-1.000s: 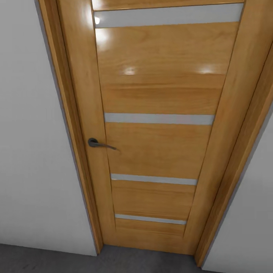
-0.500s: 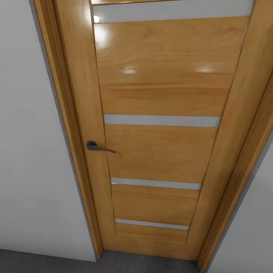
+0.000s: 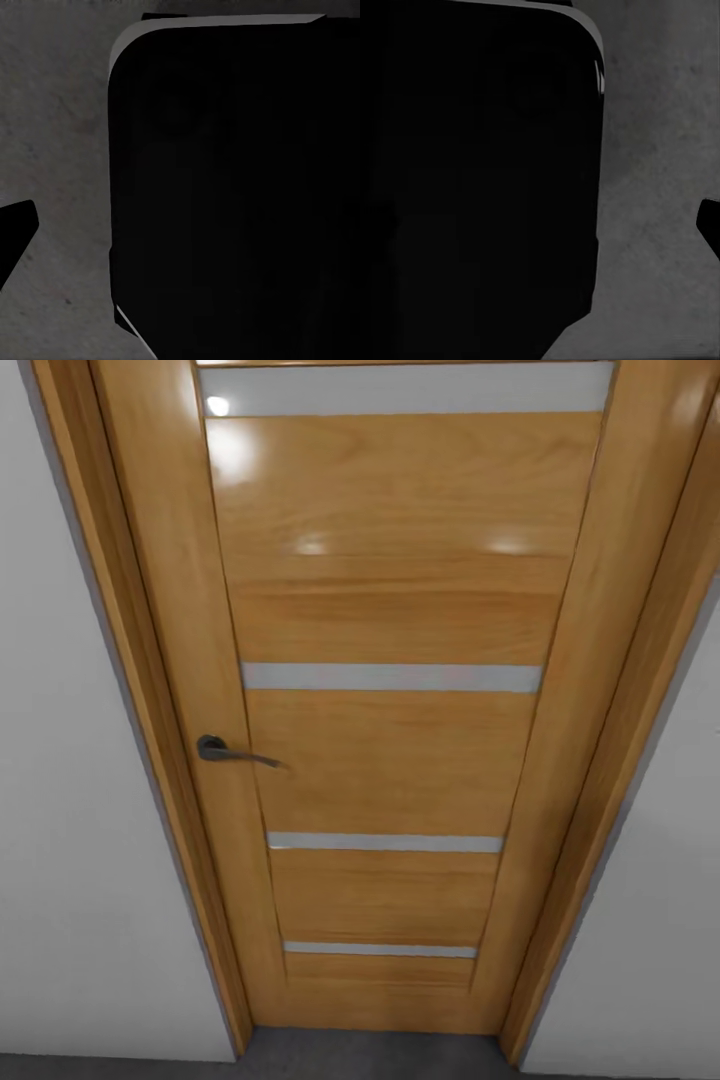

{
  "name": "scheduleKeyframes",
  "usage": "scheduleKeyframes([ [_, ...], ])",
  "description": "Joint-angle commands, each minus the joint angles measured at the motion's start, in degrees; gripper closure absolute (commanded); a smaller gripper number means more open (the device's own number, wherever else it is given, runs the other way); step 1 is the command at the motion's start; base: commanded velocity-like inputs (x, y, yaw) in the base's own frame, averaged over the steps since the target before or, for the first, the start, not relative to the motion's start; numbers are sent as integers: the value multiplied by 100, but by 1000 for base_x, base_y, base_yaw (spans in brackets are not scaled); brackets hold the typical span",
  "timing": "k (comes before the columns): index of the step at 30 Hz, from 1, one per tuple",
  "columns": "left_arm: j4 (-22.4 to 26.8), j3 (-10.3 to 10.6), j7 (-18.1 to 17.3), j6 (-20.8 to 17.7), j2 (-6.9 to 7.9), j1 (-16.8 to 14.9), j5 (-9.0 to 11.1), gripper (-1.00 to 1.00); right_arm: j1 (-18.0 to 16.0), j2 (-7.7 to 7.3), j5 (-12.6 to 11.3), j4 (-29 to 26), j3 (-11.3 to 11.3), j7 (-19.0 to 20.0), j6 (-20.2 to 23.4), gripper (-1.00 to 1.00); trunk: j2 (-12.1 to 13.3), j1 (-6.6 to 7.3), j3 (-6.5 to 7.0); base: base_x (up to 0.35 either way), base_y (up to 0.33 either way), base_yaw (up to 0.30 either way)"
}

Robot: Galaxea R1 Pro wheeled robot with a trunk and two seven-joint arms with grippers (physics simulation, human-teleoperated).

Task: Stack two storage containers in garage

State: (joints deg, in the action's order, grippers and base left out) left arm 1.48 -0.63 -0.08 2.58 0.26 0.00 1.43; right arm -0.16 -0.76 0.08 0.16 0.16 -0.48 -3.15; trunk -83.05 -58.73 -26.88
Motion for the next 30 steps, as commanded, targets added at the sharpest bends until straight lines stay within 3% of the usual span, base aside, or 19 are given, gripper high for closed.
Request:
scheduleKeyframes([
  [1, 1, -4, -1, 14, 0, 0, 15, -100, -2, -1, 2, 2, 1, -5, -16, -100, -2, 0, -5, 0, 0, -90],
  [30, 1, -6, 8, 14, 0, 0, 15, -100, -2, -16, 27, 2, 5, -5, -71, -100, -2, 0, -5, 0, 0, -8],
])
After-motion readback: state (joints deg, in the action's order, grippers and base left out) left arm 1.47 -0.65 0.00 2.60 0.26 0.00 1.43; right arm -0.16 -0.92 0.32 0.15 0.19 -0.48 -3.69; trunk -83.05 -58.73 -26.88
